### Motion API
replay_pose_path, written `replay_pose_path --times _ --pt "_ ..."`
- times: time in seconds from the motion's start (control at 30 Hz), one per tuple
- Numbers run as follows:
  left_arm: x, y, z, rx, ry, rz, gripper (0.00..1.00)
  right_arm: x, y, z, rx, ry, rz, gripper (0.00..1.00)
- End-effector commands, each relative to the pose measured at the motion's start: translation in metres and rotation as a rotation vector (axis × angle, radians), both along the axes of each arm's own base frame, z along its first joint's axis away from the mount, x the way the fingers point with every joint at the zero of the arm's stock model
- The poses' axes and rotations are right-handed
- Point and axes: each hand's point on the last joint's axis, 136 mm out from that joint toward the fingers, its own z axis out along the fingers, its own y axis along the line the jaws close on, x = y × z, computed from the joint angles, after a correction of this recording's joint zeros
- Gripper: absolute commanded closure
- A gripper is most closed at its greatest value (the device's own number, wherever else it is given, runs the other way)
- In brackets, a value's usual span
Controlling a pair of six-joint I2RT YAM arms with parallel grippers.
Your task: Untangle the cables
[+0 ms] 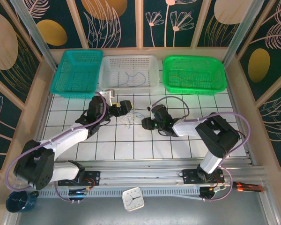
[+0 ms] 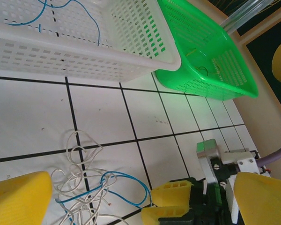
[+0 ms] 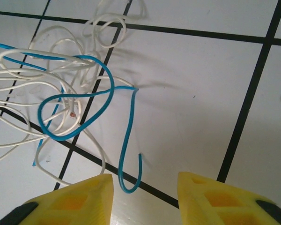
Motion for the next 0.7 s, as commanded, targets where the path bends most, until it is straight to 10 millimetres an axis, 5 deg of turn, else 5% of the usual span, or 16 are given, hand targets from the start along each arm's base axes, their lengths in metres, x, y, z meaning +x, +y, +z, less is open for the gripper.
replay_pose_path --times 0.0,0.13,0.33,0.67 --pt "-0.002 0.003 0.004 -0.015 -0.003 0.006 0.01 0.012 0.008 0.005 -0.004 -0.04 -0.003 0.63" --pt "-0.003 0.003 0.002 -0.014 -0.001 0.005 0.01 0.018 0.012 0.008 0.005 -0.048 -0.006 0.72" --pt "-0.004 0.003 0.001 -0.011 -0.006 -0.001 0.01 0.018 0.01 0.018 0.017 -0.055 0.0 1.0" --pt "-0.005 0.0 -0.004 -0.005 -0.012 -0.024 0.01 0.018 -0.007 0.064 0.056 -0.126 -0.024 1.0"
